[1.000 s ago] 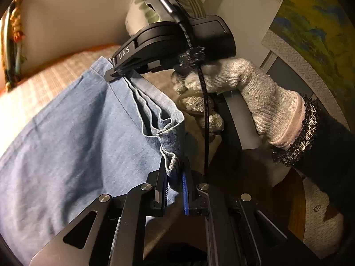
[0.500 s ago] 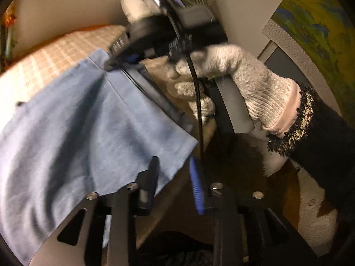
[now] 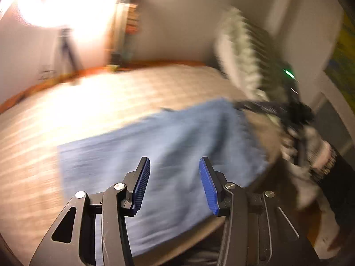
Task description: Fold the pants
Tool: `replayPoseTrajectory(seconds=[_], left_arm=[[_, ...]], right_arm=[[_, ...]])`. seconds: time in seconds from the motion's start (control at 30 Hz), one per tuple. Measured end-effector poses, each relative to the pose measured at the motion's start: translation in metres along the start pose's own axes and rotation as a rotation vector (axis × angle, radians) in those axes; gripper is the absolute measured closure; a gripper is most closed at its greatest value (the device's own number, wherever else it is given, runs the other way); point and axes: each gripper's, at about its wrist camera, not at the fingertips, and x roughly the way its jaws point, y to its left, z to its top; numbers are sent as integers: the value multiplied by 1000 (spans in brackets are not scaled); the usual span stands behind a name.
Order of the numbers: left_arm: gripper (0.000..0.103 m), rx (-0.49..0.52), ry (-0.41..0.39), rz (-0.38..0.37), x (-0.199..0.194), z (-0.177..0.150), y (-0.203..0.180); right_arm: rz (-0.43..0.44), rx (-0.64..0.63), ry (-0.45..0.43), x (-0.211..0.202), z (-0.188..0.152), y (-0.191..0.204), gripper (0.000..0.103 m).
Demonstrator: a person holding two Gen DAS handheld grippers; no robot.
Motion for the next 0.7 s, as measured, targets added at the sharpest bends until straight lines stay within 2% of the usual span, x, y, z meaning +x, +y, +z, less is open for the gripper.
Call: replayPoseTrajectory(seconds=[0.17,0.4,0.57,0.7], left_arm=[[58,-82,-4,146,-21,-23,49],[58,-136,57,184,-3,-68,70],[58,-157,92,231,22,-93,83],[58,-137,117,295,35,-112,91]], right_arm=[[51,-74,27,11,-13,37,71],[19,-137,89,34,-29,61,71],[-13,-99,112,55,-30,56,69],[-39,-91,149,75,-35,51,69]])
